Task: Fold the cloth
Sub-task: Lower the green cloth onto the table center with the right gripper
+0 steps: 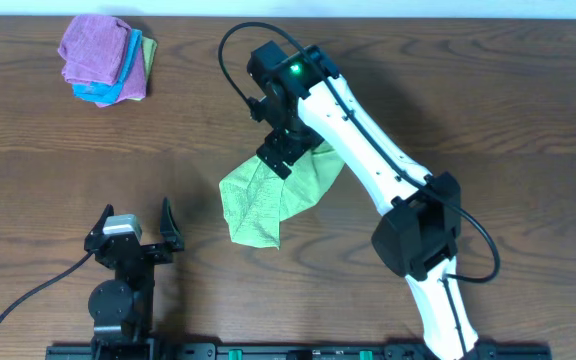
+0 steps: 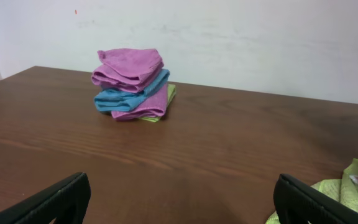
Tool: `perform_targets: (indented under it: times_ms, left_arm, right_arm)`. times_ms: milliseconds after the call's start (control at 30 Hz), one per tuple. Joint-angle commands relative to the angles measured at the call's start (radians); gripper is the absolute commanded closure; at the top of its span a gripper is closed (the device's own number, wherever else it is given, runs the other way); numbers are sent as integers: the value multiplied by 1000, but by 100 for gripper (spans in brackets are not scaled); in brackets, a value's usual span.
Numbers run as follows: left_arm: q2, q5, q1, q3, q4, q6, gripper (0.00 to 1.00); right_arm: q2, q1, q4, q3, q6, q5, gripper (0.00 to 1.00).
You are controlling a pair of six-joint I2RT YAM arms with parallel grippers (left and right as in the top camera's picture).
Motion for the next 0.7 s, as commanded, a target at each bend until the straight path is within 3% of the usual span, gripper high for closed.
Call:
perform_targets:
  times_ms: [0, 167, 367, 500, 667]
  left_arm:
    - [-6, -21, -4, -20, -46, -3, 5]
    - [-6, -21, -4, -20, -46, -3, 5]
    - [-6, -21, -4, -20, -46, -3, 5]
    - [-6, -21, -4, -20, -46, -3, 4]
    - [-6, -21, -4, -20, -46, -3, 4]
  right_arm:
    - [-9, -1, 62, -2, 0, 18, 1]
    - [-8, -14, 202, -104, -88, 23, 4]
    - [-8, -92, 298, -242, -91, 55, 10]
    - [-8, -142, 321, -275, -152, 30, 23]
    - [-8, -156, 349, -277, -223, -37, 26]
